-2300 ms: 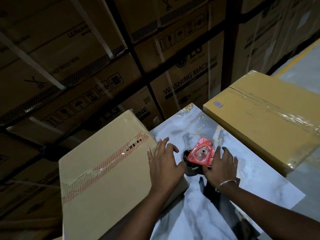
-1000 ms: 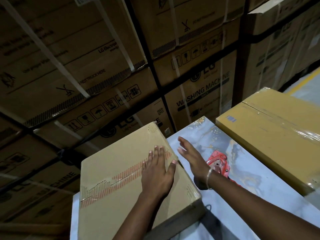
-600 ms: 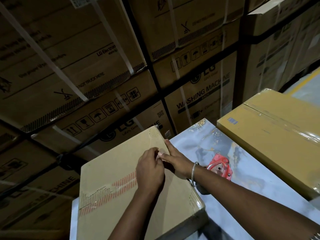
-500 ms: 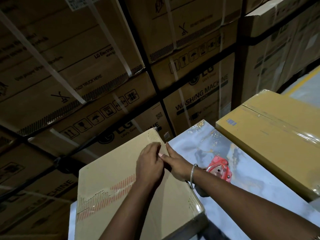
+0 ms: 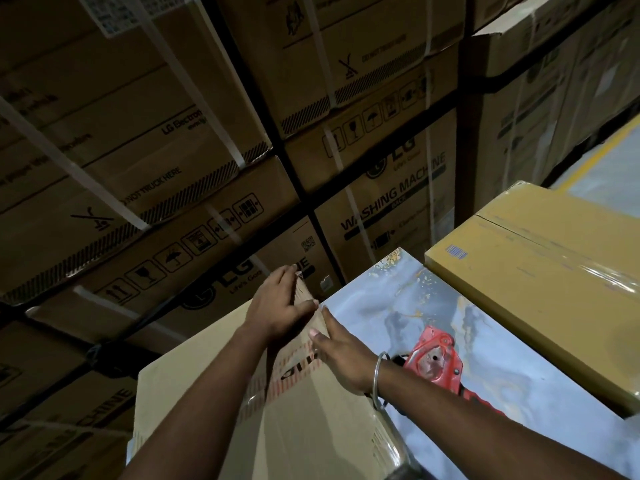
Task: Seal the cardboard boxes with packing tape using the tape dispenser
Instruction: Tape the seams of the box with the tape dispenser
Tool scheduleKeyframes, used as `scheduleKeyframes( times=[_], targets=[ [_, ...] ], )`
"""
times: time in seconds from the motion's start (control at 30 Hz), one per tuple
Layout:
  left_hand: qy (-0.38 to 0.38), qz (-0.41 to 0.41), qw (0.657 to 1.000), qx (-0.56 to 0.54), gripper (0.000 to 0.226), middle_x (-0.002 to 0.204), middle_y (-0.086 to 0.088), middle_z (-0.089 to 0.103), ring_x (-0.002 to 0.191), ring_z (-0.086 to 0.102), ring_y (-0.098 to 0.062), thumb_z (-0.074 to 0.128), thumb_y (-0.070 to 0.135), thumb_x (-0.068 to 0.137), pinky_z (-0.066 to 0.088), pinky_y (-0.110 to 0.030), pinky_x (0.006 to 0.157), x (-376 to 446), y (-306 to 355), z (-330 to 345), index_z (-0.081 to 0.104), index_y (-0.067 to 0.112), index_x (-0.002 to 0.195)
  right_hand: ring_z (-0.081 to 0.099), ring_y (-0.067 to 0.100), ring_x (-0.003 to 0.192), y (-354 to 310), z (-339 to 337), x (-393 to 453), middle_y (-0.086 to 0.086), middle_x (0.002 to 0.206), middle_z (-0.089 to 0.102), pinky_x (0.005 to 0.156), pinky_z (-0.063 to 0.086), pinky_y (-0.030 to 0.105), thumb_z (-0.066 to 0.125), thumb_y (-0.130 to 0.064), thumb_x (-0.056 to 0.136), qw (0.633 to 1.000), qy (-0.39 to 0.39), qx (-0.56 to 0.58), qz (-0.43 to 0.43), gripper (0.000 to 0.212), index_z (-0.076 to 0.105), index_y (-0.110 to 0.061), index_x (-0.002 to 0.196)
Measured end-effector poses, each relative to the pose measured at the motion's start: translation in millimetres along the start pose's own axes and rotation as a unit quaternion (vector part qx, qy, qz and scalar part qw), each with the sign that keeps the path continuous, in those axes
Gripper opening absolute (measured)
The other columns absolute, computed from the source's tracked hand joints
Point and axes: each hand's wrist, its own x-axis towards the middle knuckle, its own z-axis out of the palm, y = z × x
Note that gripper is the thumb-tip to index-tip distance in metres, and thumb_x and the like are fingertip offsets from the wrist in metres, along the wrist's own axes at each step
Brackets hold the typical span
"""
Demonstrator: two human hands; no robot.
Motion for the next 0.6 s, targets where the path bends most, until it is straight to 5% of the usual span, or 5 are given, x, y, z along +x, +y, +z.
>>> scheduleKeyframes(
  times=[0.07, 0.23, 0.33, 0.43, 0.6],
  targets=[
    [0.005, -0.028, 0.999, -0.041, 0.098, 0.150, -0.008, 0.042, 0.136, 0.041, -0.028, 0.051, 0.065, 0.070, 0.039, -0.038, 0.105, 10.2, 1.7, 2.4, 0.037, 0.012, 0.151, 0.024, 0.011, 0.148, 1.5, -1.3, -1.1, -0.021, 0.151, 0.021, 0.124, 0.024, 0.038, 0.040, -0.052, 0.104, 1.000, 0.003, -0.022, -0.005, 0.069, 0.003, -0.036, 0.161],
    [0.008, -0.049, 0.992, -0.114, 0.061, 0.115, -0.004, 0.063, 0.102, 0.057, -0.021, 0.049, 0.053, 0.074, 0.044, -0.033, 0.080, 31.1, 5.4, 2.2, 0.066, 0.015, 0.118, 0.014, 0.012, 0.154, 4.1, -1.8, 1.7, -0.013, 0.167, 0.012, 0.126, 0.018, 0.041, 0.040, -0.059, 0.098, 0.999, 0.014, -0.048, -0.002, 0.080, 0.005, -0.028, 0.163],
    [-0.044, -0.020, 0.998, -0.044, 0.048, 0.102, 0.000, 0.061, 0.092, 0.056, -0.018, 0.046, 0.049, 0.076, 0.044, -0.030, 0.072, 37.7, 7.3, -8.1, 0.067, 0.018, 0.107, 0.021, 0.012, 0.153, 4.7, 1.4, 3.3, -0.014, 0.167, 0.019, 0.124, 0.024, 0.042, 0.043, -0.071, 0.085, 0.998, 0.016, -0.059, -0.003, 0.091, 0.007, -0.036, 0.161],
    [-0.092, 0.014, 0.995, 0.026, 0.047, 0.098, -0.002, 0.063, 0.087, 0.058, -0.017, 0.046, 0.050, 0.079, 0.049, -0.032, 0.070, 45.7, 9.6, -16.1, 0.068, 0.016, 0.102, 0.034, 0.013, 0.147, 4.7, 2.6, 3.3, -0.013, 0.161, 0.033, 0.121, 0.031, 0.042, 0.047, -0.061, 0.086, 0.998, 0.017, -0.062, -0.008, 0.083, 0.014, -0.040, 0.159],
    [-0.176, 0.009, 0.970, 0.168, 0.040, 0.082, -0.010, 0.065, 0.071, 0.058, -0.020, 0.053, 0.045, 0.086, 0.044, -0.031, 0.059, 57.9, 29.7, -14.5, 0.069, 0.009, 0.084, 0.022, 0.011, 0.152, 1.9, 0.6, 0.5, -0.016, 0.167, 0.017, 0.123, 0.027, 0.041, 0.044, -0.064, 0.083, 0.994, 0.019, -0.108, -0.012, 0.091, 0.003, -0.039, 0.160]
  ],
)
